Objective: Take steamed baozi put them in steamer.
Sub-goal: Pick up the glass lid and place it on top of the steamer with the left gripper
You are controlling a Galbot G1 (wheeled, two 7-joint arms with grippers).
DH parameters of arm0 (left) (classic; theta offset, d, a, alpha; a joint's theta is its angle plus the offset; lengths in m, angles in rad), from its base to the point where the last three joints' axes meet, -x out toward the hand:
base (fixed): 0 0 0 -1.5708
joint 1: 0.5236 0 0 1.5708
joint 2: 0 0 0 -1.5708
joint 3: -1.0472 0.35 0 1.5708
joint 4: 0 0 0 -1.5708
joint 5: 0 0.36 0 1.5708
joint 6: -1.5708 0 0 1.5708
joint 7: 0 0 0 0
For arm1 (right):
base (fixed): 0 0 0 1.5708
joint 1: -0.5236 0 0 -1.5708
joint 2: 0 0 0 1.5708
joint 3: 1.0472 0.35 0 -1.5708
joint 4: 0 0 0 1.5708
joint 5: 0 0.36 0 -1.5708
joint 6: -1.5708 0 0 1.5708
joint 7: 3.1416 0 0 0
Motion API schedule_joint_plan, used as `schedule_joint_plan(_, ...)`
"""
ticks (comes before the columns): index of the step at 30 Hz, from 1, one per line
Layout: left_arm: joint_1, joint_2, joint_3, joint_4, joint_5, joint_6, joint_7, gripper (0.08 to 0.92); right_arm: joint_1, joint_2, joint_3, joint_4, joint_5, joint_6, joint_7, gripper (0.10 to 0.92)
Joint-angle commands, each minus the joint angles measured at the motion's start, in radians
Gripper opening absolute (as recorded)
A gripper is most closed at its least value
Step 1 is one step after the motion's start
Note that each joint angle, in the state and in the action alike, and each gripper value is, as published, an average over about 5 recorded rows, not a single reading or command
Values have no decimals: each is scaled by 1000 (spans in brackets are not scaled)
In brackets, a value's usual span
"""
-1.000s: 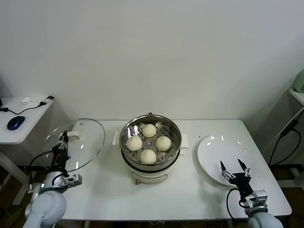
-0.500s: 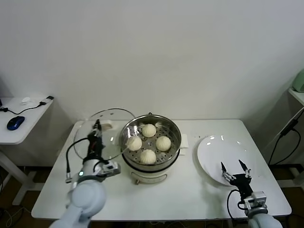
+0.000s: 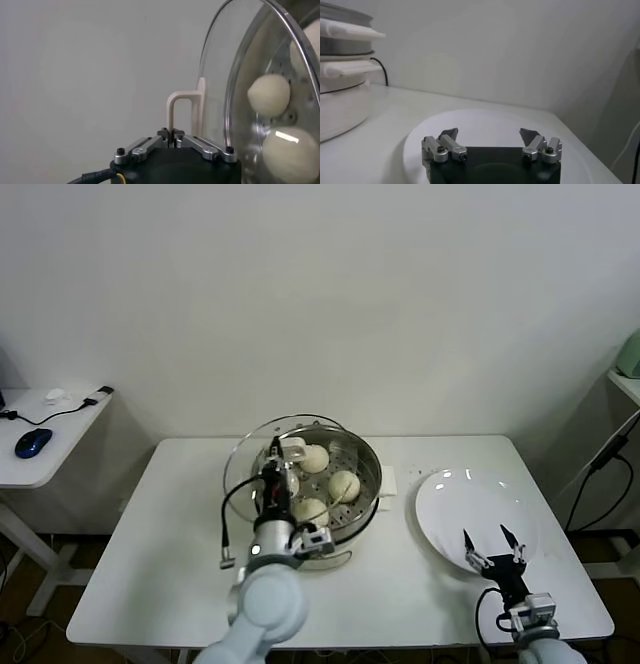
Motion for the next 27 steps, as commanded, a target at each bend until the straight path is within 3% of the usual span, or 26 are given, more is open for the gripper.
schedule_joint_plan(1, -47, -129, 89, 107, 103, 34, 18, 139, 3, 0, 1, -33, -4, 32, 3, 823)
schedule_joint_plan(27, -53, -123, 57, 244, 156, 12, -14, 139, 34, 23, -3, -102, -20, 85, 30, 823)
